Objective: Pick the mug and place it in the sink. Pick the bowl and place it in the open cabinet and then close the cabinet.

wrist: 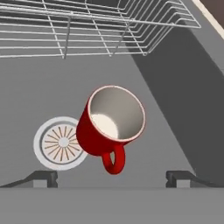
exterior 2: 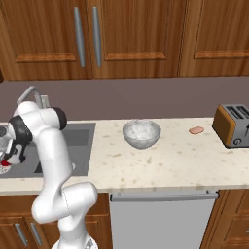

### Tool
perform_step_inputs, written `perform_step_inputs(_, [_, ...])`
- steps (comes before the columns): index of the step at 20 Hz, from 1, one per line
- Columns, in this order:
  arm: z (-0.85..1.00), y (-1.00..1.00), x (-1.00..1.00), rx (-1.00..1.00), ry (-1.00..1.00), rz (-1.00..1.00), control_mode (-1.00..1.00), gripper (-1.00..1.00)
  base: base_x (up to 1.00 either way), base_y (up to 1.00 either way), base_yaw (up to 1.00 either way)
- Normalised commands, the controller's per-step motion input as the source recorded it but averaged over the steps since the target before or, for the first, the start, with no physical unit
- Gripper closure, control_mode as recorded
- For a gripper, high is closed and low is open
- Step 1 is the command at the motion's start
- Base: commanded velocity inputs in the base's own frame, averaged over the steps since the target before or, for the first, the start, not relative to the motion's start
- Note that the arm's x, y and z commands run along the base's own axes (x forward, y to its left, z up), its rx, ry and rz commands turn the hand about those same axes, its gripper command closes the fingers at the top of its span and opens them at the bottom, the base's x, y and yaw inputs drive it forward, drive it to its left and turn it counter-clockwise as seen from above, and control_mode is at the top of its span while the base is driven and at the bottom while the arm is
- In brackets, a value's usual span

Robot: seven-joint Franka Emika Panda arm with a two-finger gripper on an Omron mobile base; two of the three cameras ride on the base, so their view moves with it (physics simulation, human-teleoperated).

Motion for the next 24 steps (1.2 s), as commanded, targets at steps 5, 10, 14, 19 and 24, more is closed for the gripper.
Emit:
perform_step_inputs(5, [0.78, -0.27, -0.20, 0.00, -0.06, -0.04, -1.00, -1.00, 0.00, 0.00, 0.00])
perform_step_inputs(10, [0.78, -0.46, -0.23, 0.00, 0.00, -0.12, -1.00, -1.00, 0.00, 0.00, 0.00])
perform_step_inputs(14, [0.81, -0.45, -0.29, 0.00, 0.00, -0.14, -1.00, -1.00, 0.00, 0.00, 0.00])
perform_step_inputs(19, [0.95, -0.31, -0.33, 0.00, 0.00, -0.16, -1.00, -1.00, 0.00, 0.00, 0.00])
perform_step_inputs(24, [1.00, -0.22, -0.21, 0.00, 0.03, -0.23, -1.00, -1.00, 0.00, 0.00, 0.00])
